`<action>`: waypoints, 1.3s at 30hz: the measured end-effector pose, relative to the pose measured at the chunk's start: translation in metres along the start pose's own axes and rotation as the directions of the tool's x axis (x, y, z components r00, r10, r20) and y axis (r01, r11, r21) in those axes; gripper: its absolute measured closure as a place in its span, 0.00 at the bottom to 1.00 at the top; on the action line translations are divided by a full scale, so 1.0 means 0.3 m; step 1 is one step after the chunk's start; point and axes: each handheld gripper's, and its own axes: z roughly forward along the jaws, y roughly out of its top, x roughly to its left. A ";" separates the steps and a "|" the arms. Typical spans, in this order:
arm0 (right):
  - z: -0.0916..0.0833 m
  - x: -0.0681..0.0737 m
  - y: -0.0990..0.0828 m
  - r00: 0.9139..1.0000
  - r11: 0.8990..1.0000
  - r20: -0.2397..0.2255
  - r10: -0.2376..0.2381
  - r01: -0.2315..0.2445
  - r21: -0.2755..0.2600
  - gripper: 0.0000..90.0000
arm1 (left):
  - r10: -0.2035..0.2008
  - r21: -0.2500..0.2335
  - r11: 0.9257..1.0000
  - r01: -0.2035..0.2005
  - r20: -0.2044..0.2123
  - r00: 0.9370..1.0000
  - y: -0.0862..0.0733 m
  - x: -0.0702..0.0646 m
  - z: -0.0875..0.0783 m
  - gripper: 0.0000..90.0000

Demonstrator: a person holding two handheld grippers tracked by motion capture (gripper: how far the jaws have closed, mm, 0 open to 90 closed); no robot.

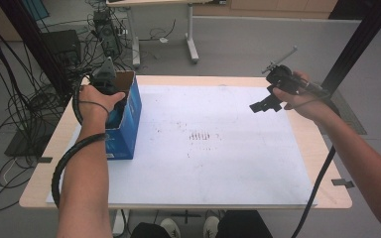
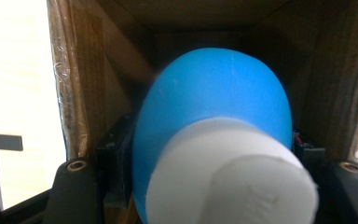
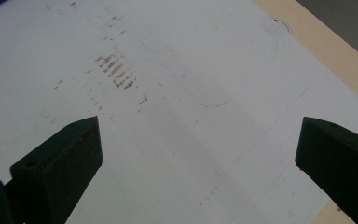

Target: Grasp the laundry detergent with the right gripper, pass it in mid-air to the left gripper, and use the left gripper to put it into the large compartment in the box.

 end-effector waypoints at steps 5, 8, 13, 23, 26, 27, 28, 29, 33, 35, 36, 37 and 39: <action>0.001 0.001 0.001 1.000 1.000 -0.001 -0.004 0.004 0.000 0.01 | -0.001 -0.001 1.000 0.001 0.001 1.000 -0.001 0.001 0.000 0.39; 0.000 0.001 0.000 1.000 1.000 0.001 -0.001 0.001 0.001 0.01 | 0.000 0.001 1.000 0.000 0.000 1.000 0.000 0.000 0.000 0.39; -0.001 -0.001 0.000 1.000 1.000 0.002 0.000 0.000 -0.002 0.01 | -0.002 -0.001 1.000 0.002 0.000 1.000 0.000 0.000 0.000 0.39; -0.005 -0.002 0.002 1.000 1.000 0.006 -0.001 0.001 -0.004 0.01 | -0.002 -0.002 1.000 0.002 0.000 1.000 0.000 -0.002 0.001 0.39; -0.005 -0.001 0.003 1.000 1.000 0.007 -0.002 0.002 -0.005 0.01 | -0.001 -0.002 1.000 0.001 -0.001 1.000 0.000 -0.002 0.000 0.39; -0.005 -0.001 0.003 1.000 1.000 0.007 -0.001 0.001 -0.005 0.01 | 0.000 -0.001 1.000 0.000 0.000 1.000 0.000 -0.002 0.000 0.39; -0.005 -0.002 0.002 1.000 1.000 0.006 0.000 0.000 -0.007 0.01 | -0.001 -0.002 1.000 0.001 -0.001 1.000 0.000 -0.002 0.000 0.39; -0.004 -0.002 0.001 1.000 1.000 0.006 0.001 -0.001 -0.006 0.01 | -0.001 -0.002 1.000 0.001 -0.001 1.000 0.000 -0.002 0.001 0.39; -0.004 -0.003 -0.002 1.000 1.000 0.007 0.001 -0.001 -0.004 0.01 | -0.002 -0.002 1.000 0.002 -0.001 1.000 -0.001 -0.002 0.001 0.39; -0.005 -0.003 -0.002 1.000 1.000 0.008 0.001 -0.001 -0.004 0.01 | -0.002 -0.005 1.000 0.002 -0.002 1.000 -0.001 -0.003 0.001 0.39; -0.006 -0.004 -0.003 1.000 1.000 0.008 0.001 -0.001 -0.004 0.01 | -0.002 -0.003 1.000 0.002 -0.002 1.000 -0.001 -0.003 0.001 0.39; -0.007 -0.004 -0.003 1.000 1.000 0.009 0.002 -0.002 -0.005 0.01 | 0.000 -0.002 1.000 0.000 -0.004 1.000 0.000 -0.004 0.001 0.39; -0.008 -0.005 -0.003 1.000 1.000 0.010 0.002 -0.002 -0.004 0.01 | 0.000 -0.001 1.000 0.000 -0.003 1.000 0.000 -0.005 0.000 0.39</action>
